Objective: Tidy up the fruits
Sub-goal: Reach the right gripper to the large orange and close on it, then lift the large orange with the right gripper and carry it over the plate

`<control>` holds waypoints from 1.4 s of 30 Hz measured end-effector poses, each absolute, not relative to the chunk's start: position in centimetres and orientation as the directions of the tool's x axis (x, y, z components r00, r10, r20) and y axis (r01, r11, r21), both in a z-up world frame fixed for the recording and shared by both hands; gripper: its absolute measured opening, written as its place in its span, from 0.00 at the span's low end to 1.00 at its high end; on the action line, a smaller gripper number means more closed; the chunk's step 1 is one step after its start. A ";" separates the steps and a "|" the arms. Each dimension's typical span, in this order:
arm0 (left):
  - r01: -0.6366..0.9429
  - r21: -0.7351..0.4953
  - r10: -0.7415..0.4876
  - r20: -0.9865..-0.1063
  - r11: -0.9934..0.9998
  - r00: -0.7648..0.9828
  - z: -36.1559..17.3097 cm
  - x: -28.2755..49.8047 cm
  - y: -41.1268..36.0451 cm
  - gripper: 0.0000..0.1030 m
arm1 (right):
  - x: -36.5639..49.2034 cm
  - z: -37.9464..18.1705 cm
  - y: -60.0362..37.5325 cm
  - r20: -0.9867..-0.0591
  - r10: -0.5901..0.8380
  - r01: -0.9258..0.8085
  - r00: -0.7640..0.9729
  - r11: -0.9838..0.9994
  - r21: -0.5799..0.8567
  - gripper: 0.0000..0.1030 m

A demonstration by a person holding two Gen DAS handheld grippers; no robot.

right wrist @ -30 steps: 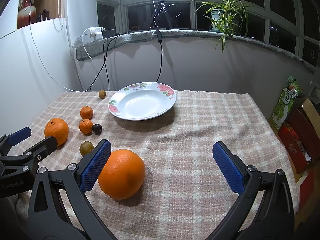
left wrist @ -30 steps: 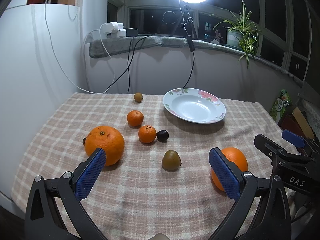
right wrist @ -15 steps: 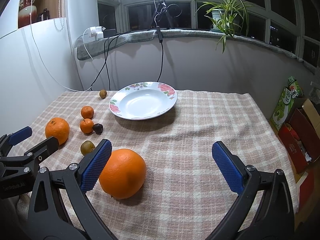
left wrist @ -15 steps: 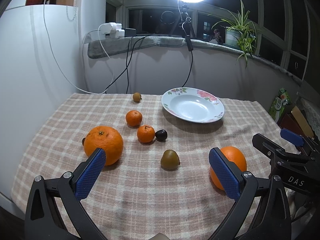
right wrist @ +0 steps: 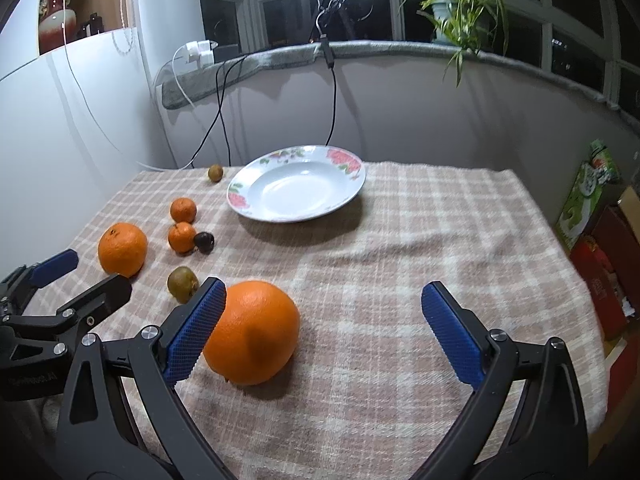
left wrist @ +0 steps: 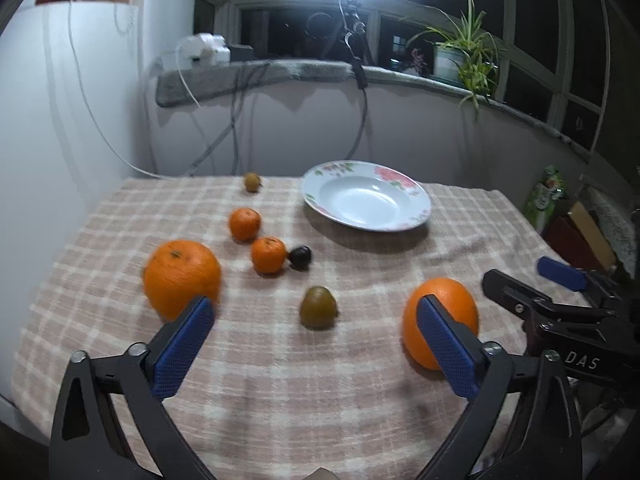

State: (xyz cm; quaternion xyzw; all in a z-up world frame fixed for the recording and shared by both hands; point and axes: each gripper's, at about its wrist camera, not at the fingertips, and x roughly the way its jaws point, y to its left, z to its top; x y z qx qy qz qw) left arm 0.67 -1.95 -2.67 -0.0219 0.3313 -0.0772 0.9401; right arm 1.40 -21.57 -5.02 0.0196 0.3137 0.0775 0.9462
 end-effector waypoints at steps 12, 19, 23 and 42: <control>0.295 -0.346 -0.454 -0.681 0.891 0.574 -5.7 2.1 -3.3 0.68 | 3.4 -7.4 -23.0 -0.660 0.393 -0.220 0.640 0.917 0.332 0.85; 0.362 -0.404 -0.540 -0.690 0.840 0.482 -6.4 2.6 -4.8 0.68 | 4.6 -8.2 -22.6 -0.668 0.519 -0.262 0.534 0.852 0.453 0.84; 0.380 -0.411 -0.554 -0.695 0.829 0.458 -6.5 3.0 -5.3 0.68 | 5.4 -8.7 -22.2 -0.668 0.570 -0.260 0.480 0.819 0.512 0.84; 0.439 -0.415 -0.581 -0.724 0.797 0.371 -7.5 4.4 -7.2 0.58 | 6.7 -10.5 -20.7 -0.726 0.571 -0.251 0.384 0.821 0.512 0.70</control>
